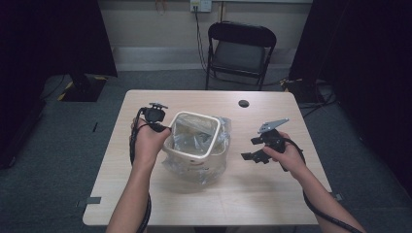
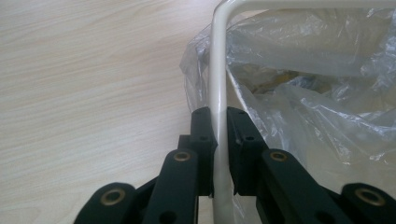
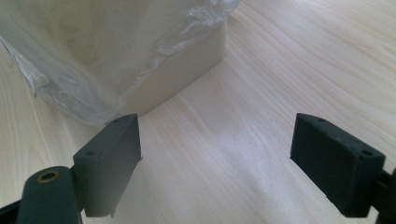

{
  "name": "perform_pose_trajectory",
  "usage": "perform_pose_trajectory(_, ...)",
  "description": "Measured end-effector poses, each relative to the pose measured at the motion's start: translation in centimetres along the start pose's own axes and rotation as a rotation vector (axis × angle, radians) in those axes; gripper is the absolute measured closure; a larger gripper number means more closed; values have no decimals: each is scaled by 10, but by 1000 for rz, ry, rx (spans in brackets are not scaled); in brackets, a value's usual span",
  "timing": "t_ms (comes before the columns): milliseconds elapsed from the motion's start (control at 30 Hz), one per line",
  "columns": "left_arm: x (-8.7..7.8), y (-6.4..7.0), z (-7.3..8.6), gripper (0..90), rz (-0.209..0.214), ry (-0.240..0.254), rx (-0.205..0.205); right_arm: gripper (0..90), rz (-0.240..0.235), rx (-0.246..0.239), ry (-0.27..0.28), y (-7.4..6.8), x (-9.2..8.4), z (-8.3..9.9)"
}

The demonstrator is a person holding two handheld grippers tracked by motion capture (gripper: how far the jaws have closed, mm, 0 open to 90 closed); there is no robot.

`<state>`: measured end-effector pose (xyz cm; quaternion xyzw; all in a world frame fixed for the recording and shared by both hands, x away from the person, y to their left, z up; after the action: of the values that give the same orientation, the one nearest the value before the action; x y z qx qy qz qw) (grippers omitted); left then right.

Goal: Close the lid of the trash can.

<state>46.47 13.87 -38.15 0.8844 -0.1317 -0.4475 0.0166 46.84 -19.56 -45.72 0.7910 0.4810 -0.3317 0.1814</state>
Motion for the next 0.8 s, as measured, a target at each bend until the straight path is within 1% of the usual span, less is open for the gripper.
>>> perform_pose_trajectory(33,-1,0,0,810,13,1,-4,152,-3,-2,1,-1,0,-2)
perform_pose_trajectory(67,-1,0,0,802,13,1,-4,152,-3,-2,1,-1,0,-2)
perform_pose_trajectory(100,-1,0,1,802,29,6,-6,152,-3,-7,3,-2,0,-3)
perform_pose_trajectory(133,-2,1,1,753,51,16,-7,152,-3,-9,3,-2,0,-4)
perform_pose_trajectory(167,-3,1,2,684,58,20,-4,152,-5,-11,3,-3,0,-6)
perform_pose_trajectory(200,-4,1,2,643,63,25,-5,152,-5,-16,3,-4,0,-7)
perform_pose_trajectory(233,-6,1,2,614,80,31,2,152,-5,-16,2,-4,0,-8)
perform_pose_trajectory(267,-8,1,3,583,104,41,-9,152,-4,-19,-1,-5,1,-9)
perform_pose_trajectory(300,-10,0,3,534,109,46,-14,152,-4,-24,-1,-5,0,-10)
perform_pose_trajectory(333,-11,-2,4,487,104,49,4,152,-3,-23,1,-6,0,-12)
perform_pose_trajectory(367,-13,-3,5,461,118,56,12,152,-5,-27,0,-7,0,-14)
perform_pose_trajectory(400,-15,-6,8,407,132,43,6,152,-4,-31,3,-8,0,-17)
perform_pose_trajectory(433,-15,-6,8,386,132,43,6,152,-4,-31,3,-8,0,-17)
perform_pose_trajectory(467,-15,-7,10,386,141,49,17,152,-5,-35,2,-9,-1,-19)
perform_pose_trajectory(500,-16,-9,11,379,139,47,26,152,-1,-38,4,-9,-2,-22)
perform_pose_trajectory(567,-16,-11,13,357,152,50,20,152,1,-41,10,-10,-4,-26)
perform_pose_trajectory(600,-17,-12,14,359,162,54,6,152,3,-41,13,-10,-4,-28)
perform_pose_trajectory(667,-16,-12,16,393,167,50,12,152,4,-46,16,-11,-6,-31)
perform_pose_trajectory(700,-16,-13,17,395,162,42,10,152,5,-47,13,-11,-6,-32)
perform_pose_trajectory(767,-16,-12,19,448,181,32,-2,152,4,-49,11,-12,-6,-33)
perform_pose_trajectory(800,-15,-11,18,446,179,40,-4,152,5,-50,9,-12,-6,-33)
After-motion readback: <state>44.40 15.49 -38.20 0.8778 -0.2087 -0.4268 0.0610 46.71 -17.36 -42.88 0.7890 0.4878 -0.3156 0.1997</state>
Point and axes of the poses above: each handheld gripper's, and its own axes: x roughly forward along the jaws, z roughly out of its underside, y roughly to its right, the point moved 5 cm from there along x, roughly forward along the jaws, and after that the axes turned 8 degrees about -x, right-handed, at the moved point
